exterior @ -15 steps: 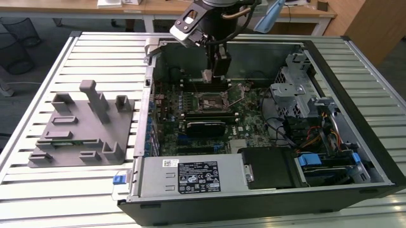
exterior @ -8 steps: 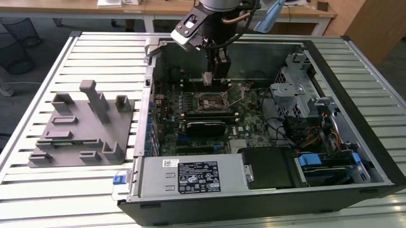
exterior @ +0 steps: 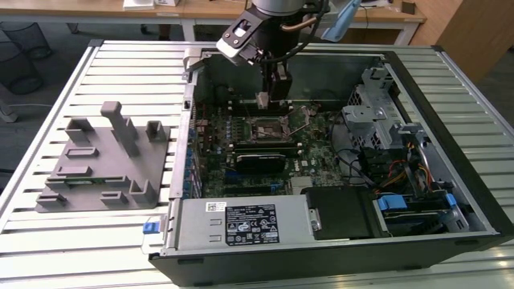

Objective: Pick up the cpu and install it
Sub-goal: 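Place the cpu into insertion slot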

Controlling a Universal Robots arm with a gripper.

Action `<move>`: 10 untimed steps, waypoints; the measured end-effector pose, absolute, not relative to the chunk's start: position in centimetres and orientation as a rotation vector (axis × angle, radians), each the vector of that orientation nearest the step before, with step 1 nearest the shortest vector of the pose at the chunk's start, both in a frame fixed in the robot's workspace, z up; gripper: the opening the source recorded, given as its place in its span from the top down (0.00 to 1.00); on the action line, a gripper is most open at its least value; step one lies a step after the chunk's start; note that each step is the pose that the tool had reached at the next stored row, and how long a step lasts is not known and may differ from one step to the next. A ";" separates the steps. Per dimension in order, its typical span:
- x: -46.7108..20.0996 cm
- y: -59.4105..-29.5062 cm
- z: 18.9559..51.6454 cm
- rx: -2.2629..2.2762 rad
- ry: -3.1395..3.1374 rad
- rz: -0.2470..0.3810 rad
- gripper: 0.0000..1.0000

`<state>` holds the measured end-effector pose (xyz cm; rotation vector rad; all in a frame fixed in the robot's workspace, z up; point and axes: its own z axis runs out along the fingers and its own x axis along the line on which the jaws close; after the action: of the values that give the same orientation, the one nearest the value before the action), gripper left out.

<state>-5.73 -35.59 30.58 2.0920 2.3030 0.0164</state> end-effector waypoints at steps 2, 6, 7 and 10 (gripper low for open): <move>-5.7 -35.6 30.5 2.092 2.303 0.016 0.47; -5.7 -35.6 30.4 2.092 2.303 0.016 0.47; -5.7 -35.6 30.4 2.092 2.303 0.016 0.47; -5.7 -35.6 30.4 2.094 2.302 0.015 0.47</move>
<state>-5.73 -35.58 30.36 2.0943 2.3020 0.0153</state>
